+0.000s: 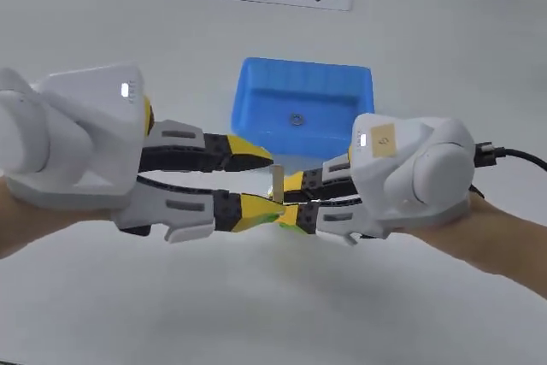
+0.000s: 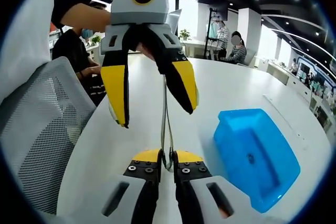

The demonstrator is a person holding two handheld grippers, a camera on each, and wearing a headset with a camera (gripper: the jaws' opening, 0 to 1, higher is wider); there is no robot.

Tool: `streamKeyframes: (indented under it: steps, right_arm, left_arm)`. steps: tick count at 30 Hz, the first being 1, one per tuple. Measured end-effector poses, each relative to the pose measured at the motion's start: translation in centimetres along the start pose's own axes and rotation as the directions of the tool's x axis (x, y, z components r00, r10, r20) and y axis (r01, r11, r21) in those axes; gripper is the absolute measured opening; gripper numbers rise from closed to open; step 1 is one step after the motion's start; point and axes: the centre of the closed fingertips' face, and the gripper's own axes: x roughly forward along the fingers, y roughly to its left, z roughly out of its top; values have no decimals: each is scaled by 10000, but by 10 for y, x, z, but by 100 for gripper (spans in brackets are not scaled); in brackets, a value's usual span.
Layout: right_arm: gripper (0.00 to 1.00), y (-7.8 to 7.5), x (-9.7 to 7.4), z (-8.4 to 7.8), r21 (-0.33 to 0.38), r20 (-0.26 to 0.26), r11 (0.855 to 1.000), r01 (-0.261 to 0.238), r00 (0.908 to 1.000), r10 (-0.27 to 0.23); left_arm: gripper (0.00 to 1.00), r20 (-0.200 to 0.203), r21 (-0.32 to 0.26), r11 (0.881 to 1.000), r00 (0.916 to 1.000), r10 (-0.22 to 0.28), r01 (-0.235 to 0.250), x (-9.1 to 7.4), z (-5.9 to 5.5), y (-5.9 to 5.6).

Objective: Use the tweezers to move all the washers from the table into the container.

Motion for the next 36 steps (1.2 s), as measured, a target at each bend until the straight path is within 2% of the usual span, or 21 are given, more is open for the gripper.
streamKeyframes:
  steps: [3, 7, 11, 17, 18, 19, 21, 27, 32, 36]
  right_arm:
    - [9, -1, -5, 7, 25, 104, 10000, 58, 9999, -59]
    - [9, 0, -13, 19, -99, 191, 10000, 6, 9998, -4]
    - [9, 2, -20, 28, -227, 201, 9997, -17, 9998, 22]
    - [9, 2, -31, 41, -292, 346, 9996, 35, 9994, -25]
    - [9, 1, -33, 44, -321, 370, 9995, 76, 9993, -64]
    - [9, 0, -34, 46, -319, 394, 9994, 101, 9992, -89]
    - [9, -3, -39, 51, -373, 442, 9991, 212, 9988, -195]
    - [9, -20, -51, 67, -496, 647, 9972, 553, 9965, -520]
    - [9, -47, -60, 73, -112, 919, 9935, 1134, 9895, -1119]
    - [9, -70, -66, 74, 23, 983, 9878, 1558, 9830, -1552]
  left_arm:
    - [43, 38, -71, 9994, 9994, 341, -341, -9, -3, 0]
    - [44, 148, -283, 9973, 9975, 688, -683, -21, -6, -1]
    - [52, 389, -659, 9906, 9917, 1228, -1201, -31, -7, 0]
    - [61, 542, -987, 9850, 9876, 1471, -1413, -41, -9, -2]
    - [63, 740, -1196, 9806, 9836, 1648, -1553, -42, -6, 0]
    - [66, 1197, -1602, 9718, 9738, 1933, -1732, -45, 2, 4]
    - [70, 1649, -1830, 9643, 9609, 2223, -1916, -50, 10, 9]
    - [81, 1651, -1851, 9611, 9576, 2363, -2053, -53, 10, 14]
    - [87, 1583, -1951, 9588, 9582, 2385, -2064, -50, 6, 13]
    - [89, 1484, -1922, 9624, 9637, 2217, -1918, -48, 2, 8]
